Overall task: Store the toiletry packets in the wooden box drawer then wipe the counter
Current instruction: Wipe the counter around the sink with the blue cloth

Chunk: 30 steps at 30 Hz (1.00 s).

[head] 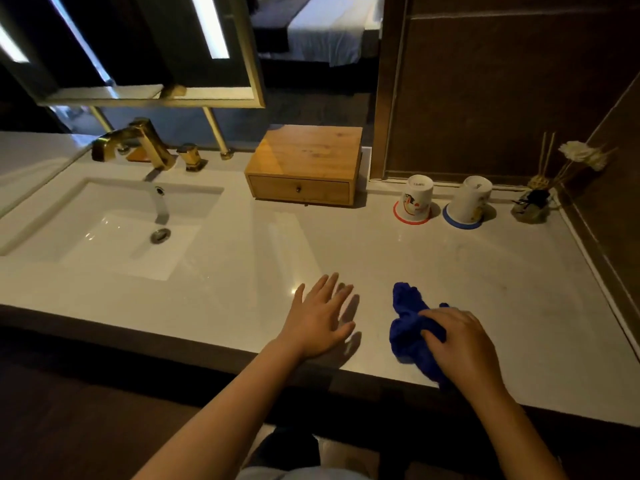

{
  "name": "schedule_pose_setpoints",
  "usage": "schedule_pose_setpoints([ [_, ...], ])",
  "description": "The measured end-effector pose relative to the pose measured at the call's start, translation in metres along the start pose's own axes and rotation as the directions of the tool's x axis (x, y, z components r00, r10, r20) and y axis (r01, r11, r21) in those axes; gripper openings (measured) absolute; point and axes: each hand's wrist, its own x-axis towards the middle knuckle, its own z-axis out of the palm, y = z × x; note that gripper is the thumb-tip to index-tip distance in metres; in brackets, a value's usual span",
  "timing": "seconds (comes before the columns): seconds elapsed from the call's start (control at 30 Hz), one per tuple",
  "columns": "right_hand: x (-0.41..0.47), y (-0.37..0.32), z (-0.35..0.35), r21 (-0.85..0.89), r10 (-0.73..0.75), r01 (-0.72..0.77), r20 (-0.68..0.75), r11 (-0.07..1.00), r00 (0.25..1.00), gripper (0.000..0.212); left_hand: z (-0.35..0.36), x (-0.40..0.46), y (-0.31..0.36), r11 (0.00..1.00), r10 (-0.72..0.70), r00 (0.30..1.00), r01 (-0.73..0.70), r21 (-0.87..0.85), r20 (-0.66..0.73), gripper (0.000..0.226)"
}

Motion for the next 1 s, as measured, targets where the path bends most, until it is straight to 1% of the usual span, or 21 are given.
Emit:
schedule_pose_setpoints([
  [0.07, 0.001, -0.014, -0.003, 0.067, -0.017, 0.018, -0.021, 0.998, 1.000, 0.028, -0.009, -0.012, -0.001, 0.999, 0.019, 0.996, -0.022, -0.035, -0.084, 0.063],
  [0.13, 0.003, -0.028, -0.003, 0.101, -0.042, 0.045, -0.027, 0.994, 0.999, 0.028, -0.016, -0.028, -0.012, 0.998, 0.048, 0.987, -0.054, -0.035, -0.156, 0.059],
  [0.23, 0.004, -0.049, 0.001, 0.123, -0.078, 0.078, -0.001, 0.989, 0.997, 0.026, -0.029, -0.057, -0.048, 0.997, 0.056, 0.967, -0.069, -0.044, -0.250, 0.051],
  [0.33, 0.003, -0.069, 0.008, 0.122, -0.095, 0.091, 0.032, 0.988, 0.995, 0.025, -0.041, -0.084, -0.099, 0.999, 0.050, 0.935, -0.047, 0.017, -0.351, 0.043],
  [0.43, 0.000, -0.090, 0.019, 0.090, -0.106, 0.100, 0.063, 0.991, 0.992, 0.025, -0.054, -0.103, -0.153, 0.997, -0.038, 0.933, 0.060, 0.049, -0.358, 0.044],
  [0.53, -0.002, -0.114, 0.033, 0.051, -0.106, 0.102, 0.078, 0.994, 0.991, 0.026, -0.061, -0.115, -0.210, 0.984, -0.094, 0.920, 0.145, 0.108, -0.381, 0.042],
  [0.6, -0.002, -0.132, 0.044, 0.029, -0.101, 0.099, 0.079, 0.995, 0.992, 0.027, -0.064, -0.120, -0.248, 0.973, -0.141, 0.912, 0.199, 0.116, -0.385, 0.041],
  [0.67, 0.000, -0.153, 0.057, 0.001, -0.083, 0.083, 0.079, 0.997, 0.993, 0.028, -0.067, -0.123, -0.287, 0.966, -0.178, 0.900, 0.236, 0.102, -0.399, 0.044],
  [0.77, 0.001, -0.186, 0.080, -0.023, -0.024, 0.025, 0.041, 0.999, 0.999, 0.029, -0.071, -0.124, -0.344, 0.963, -0.183, 0.894, 0.248, 0.110, -0.409, 0.048],
  [0.83, -0.001, -0.208, 0.093, -0.006, 0.048, -0.048, -0.017, 0.999, 0.999, 0.029, -0.073, -0.122, -0.376, 0.957, -0.196, 0.909, 0.259, 0.128, -0.369, 0.048],
  [0.93, -0.008, -0.234, 0.111, 0.035, 0.161, -0.159, -0.095, 0.987, 0.982, 0.028, -0.069, -0.123, -0.418, 0.958, -0.242, 0.939, 0.271, 0.095, -0.243, 0.053],
  [1.0, -0.015, -0.248, 0.120, 0.053, 0.223, -0.218, -0.120, 0.975, 0.968, 0.029, -0.067, -0.122, -0.439, 0.969, -0.209, 0.959, 0.229, 0.090, -0.190, 0.062],
])
